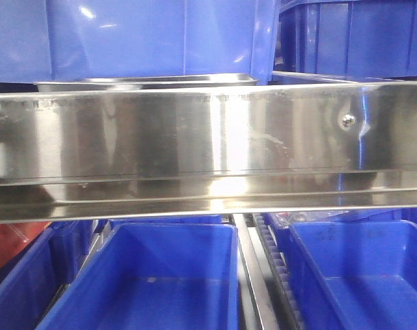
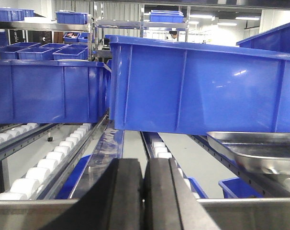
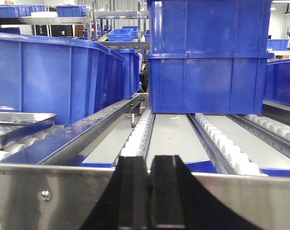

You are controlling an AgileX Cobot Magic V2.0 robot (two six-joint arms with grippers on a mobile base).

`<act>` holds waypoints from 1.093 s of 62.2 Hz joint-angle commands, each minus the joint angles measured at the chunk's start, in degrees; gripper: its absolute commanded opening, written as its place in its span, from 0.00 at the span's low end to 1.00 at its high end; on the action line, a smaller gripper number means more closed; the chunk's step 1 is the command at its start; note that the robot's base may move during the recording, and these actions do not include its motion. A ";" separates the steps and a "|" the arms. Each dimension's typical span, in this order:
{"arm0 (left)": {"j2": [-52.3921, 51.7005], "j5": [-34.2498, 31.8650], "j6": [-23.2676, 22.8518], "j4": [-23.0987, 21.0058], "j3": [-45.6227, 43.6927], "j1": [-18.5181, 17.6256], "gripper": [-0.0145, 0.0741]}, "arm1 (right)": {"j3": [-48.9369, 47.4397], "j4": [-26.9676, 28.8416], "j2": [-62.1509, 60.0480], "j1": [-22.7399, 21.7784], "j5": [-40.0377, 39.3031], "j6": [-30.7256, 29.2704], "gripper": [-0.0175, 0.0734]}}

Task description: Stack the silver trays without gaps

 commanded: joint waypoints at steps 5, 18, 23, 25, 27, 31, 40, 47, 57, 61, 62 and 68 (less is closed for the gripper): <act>-0.24 -1.10 -0.20 -0.49 -0.20 0.06 0.16 | -0.02 -0.15 -0.19 -0.11 -1.33 -0.45 0.11; -0.24 -1.10 -0.20 -0.49 -0.20 0.06 0.16 | -0.02 -0.15 -0.19 -0.11 -1.33 -0.45 0.11; -0.24 -1.10 -0.20 -0.49 -0.20 0.06 0.16 | -0.02 -0.15 -0.19 -0.11 -1.33 -0.45 0.11; -0.24 -1.46 -0.20 -0.50 -0.20 0.06 0.16 | -0.02 -0.15 -0.19 -0.11 -1.33 -0.45 0.11; -0.24 -1.89 -0.20 -0.50 -0.20 0.06 0.16 | -0.02 -0.15 -0.19 -0.13 -2.06 -0.45 0.11; -0.24 -2.44 -0.20 -0.50 -0.20 0.06 0.16 | -0.02 -0.15 -0.19 -0.13 -4.06 -0.45 0.11; -0.24 -3.22 -0.20 -0.62 -0.20 0.06 0.16 | -0.02 -0.15 -0.19 -0.13 -8.17 -0.45 0.11; -0.24 -3.96 -0.20 -3.62 -0.20 0.06 0.16 | -0.02 -0.15 -0.19 -0.13 -9.83 -0.45 0.11; -0.24 -2.83 -0.20 -3.73 -2.37 0.06 0.16 | -0.02 -0.15 -0.19 -0.13 -15.90 1.21 0.11; -0.24 0.61 -0.20 -4.00 -4.78 0.06 0.16 | -0.02 -0.15 -0.19 -0.13 -17.64 1.64 0.11; -0.24 1.61 -0.20 -4.00 -5.35 0.06 0.16 | -0.02 -0.15 -0.19 -0.13 -17.49 1.64 0.11; -0.24 8.52 -0.20 -4.00 -9.11 0.06 0.16 | -2.35 -0.15 -0.19 -0.13 -12.55 1.64 0.11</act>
